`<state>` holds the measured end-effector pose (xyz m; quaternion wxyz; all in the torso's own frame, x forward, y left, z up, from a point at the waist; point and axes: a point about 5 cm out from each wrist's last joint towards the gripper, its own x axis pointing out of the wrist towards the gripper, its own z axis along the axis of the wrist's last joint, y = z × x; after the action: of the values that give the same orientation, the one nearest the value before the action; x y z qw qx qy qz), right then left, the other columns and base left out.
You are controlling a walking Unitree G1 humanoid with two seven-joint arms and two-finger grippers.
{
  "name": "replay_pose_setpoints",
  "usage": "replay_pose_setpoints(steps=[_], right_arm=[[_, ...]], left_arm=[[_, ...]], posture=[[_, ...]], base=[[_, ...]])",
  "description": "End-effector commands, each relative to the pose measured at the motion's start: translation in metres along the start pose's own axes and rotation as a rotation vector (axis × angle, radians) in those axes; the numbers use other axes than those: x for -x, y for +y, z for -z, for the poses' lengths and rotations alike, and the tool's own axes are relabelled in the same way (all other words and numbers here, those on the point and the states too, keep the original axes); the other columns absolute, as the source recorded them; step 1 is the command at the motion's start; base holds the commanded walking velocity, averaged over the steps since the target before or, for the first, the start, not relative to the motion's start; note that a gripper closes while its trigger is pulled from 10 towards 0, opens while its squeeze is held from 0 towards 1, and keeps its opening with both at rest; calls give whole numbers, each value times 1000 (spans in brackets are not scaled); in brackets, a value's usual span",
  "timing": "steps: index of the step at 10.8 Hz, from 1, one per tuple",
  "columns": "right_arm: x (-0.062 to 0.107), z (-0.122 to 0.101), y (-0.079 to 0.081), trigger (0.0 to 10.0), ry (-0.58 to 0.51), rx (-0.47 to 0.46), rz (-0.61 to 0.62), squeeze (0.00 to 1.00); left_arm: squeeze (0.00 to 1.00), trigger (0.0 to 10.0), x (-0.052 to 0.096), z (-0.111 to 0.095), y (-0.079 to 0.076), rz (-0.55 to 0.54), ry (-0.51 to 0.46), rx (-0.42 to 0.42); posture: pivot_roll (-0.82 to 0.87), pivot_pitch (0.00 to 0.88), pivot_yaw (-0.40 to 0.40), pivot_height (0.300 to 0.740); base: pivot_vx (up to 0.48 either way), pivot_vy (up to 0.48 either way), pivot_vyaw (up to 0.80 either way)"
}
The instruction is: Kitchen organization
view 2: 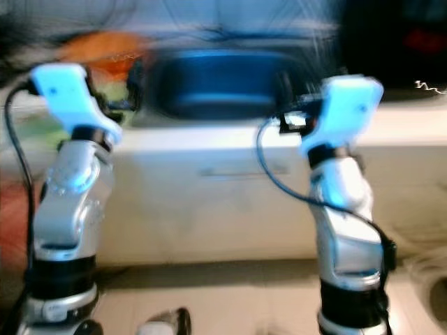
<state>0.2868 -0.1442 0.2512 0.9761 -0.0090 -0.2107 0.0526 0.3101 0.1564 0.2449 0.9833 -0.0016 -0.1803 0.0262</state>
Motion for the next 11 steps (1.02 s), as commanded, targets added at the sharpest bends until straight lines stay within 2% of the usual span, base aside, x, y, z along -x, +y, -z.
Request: replay_pose_setpoints(steps=[1, 6, 8, 11], right_arm=[[-1, -4, 0, 10000, -16, -2, -6, 0], [-1, -6, 0, 10000, -24, -2, 8, 0], [0, -6, 1, 10000, -22, -4, 6, 0], [2, -3, 4, 10000, -7, -10, -7, 0]], left_arm=[[0, 10000, -2, -5, -1, 6, -18, -10], [0, 10000, -1, 1, -2, 19, 12, -9], [0, 10000, 0, 3, -3, 18, 25, 7], [0, 10000, 2, 9, -2, 7, 47, -12]], posture=[[17, 88, 21, 740], [16, 91, 22, 740], [17, 94, 22, 740], [23, 96, 18, 740]], base=[[469, 0, 0], [469, 0, 0], [0, 0, 0], [0, 0, 0]])
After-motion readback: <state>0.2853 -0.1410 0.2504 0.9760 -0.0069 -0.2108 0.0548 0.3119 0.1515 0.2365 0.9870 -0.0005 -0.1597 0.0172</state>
